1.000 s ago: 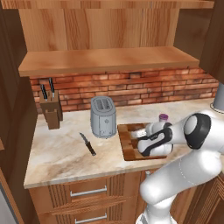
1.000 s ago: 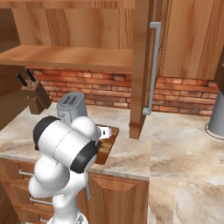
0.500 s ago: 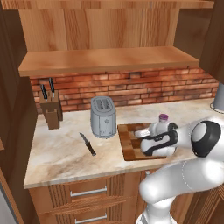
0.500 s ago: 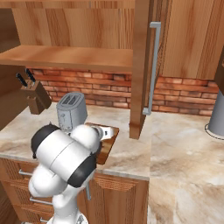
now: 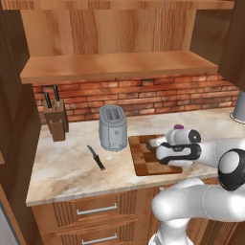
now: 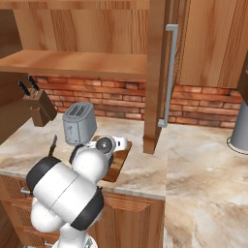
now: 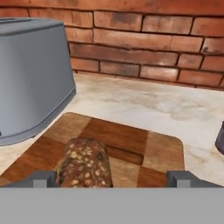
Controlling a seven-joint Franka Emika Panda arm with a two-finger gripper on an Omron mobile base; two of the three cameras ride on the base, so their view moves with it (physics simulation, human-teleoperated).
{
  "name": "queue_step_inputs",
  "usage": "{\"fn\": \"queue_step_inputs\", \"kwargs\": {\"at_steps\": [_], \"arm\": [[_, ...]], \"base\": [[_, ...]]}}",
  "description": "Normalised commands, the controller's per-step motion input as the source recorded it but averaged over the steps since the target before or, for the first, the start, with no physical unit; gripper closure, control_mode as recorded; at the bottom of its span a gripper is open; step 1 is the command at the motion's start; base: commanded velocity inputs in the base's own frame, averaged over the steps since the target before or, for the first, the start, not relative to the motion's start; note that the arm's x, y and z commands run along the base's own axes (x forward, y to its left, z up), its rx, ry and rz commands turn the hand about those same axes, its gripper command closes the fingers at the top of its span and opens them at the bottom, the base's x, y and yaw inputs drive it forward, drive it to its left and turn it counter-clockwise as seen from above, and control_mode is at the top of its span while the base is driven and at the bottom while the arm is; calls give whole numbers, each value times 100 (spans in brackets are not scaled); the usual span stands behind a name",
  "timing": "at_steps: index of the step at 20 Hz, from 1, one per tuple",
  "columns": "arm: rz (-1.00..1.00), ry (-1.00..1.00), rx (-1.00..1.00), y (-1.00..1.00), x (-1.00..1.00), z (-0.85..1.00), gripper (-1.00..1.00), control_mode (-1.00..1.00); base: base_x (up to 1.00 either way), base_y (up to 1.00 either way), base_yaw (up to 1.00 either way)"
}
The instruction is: Pick the bread, place it on the cutting board, pick the jam, place it on the counter, and close the cabinet.
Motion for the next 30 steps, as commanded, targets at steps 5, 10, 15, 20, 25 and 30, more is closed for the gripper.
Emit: {"fn": "queue_step_inputs", "kwargs": {"at_steps": [5,10,15,20,25,30], "arm": [[0,0,1,0,0,26,-100,-100],[0,0,1,-2,0,25,-100,-100],[0,0,1,-6,-9,21,-100,-100],[0,0,1,-10,-16,19,-100,-100],[0,0,1,-9,-20,25,-100,-100],[0,0,1,-3,-24,33,-100,-100]], "base": [[0,0,0],[0,0,0],[0,0,0],[0,0,0],[0,0,0],[0,0,0]]}}
